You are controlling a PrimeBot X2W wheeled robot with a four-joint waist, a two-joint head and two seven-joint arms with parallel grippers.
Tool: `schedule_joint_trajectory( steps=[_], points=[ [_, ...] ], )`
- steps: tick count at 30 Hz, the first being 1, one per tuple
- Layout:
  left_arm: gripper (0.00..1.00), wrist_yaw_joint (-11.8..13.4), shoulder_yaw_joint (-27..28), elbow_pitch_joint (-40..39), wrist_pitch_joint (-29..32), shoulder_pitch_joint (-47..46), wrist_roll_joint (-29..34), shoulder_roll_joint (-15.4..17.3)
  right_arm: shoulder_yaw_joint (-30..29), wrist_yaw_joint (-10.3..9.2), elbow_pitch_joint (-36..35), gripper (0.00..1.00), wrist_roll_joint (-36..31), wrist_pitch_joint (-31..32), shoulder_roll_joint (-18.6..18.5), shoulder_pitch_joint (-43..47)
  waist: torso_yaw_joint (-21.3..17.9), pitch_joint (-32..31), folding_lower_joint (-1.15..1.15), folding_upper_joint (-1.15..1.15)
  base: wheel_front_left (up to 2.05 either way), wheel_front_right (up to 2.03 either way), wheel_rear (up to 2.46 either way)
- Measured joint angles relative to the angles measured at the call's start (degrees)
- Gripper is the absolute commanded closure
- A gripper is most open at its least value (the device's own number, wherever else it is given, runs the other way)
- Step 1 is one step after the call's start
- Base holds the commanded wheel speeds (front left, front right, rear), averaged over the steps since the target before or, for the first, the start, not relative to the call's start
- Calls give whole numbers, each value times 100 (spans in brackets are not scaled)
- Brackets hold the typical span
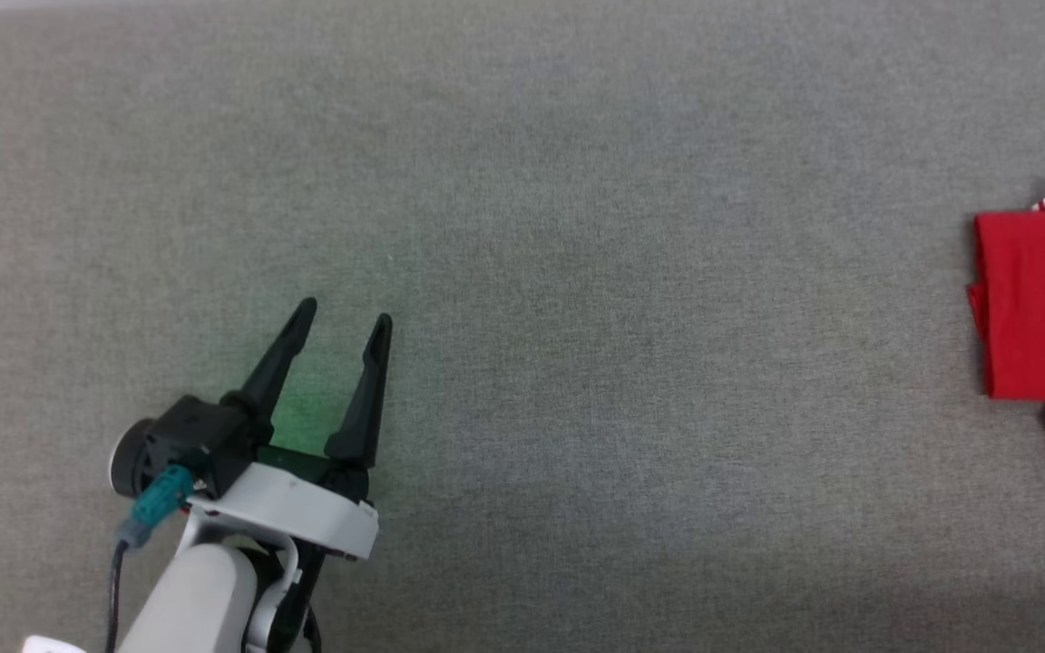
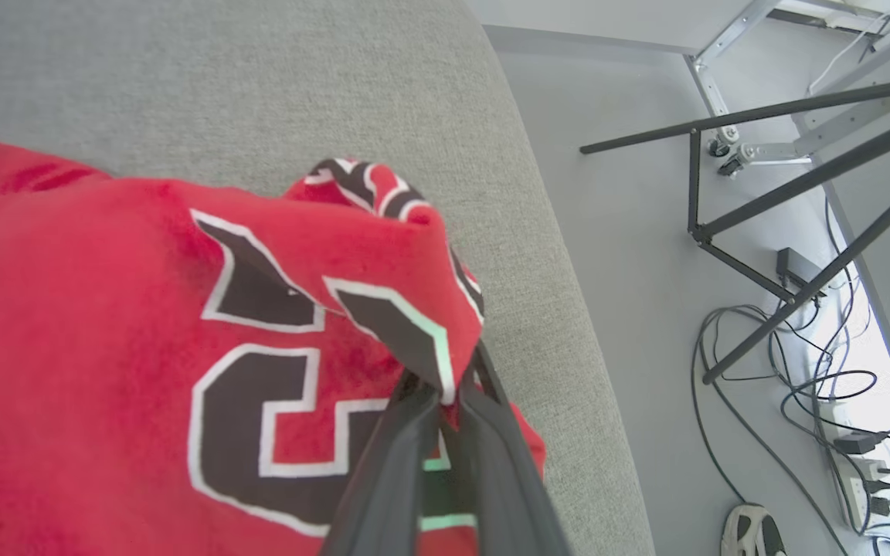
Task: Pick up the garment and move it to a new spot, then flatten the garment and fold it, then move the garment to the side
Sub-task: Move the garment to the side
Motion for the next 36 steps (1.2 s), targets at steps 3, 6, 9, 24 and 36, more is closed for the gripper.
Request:
schedule_joint_trajectory(
  steps=[3, 6, 9, 24, 36],
  points=[
    [0, -2, -10, -7, 7, -73, 0, 34, -12, -1, 296, 100, -189, -266, 80, -137, -7, 103, 0, 0, 0, 0, 0],
    [0, -3, -5, -10, 45, -105, -1, 80, -3, -1, 567, 100, -361, -481, 193, -311, -12, 166, 0, 0, 0, 0, 0],
    [0, -1, 3, -22, 56, -169, -1, 116, 0, -1, 780, 53, -486, -715, 256, -458, -16, 161, 0, 0, 0, 0, 0],
    [0, 116, 90, 389, -198, 209, -94, 12, 670, 0, 939, 0, -196, -1350, 549, -277, 103, -750, 0, 0, 0, 0, 0],
    [0, 196, 325, 631, -271, 751, 77, 288, 1613, 0, 113, 0, 141, -1927, 1434, 679, 444, -1833, 0, 0, 0, 0, 0]
  ],
)
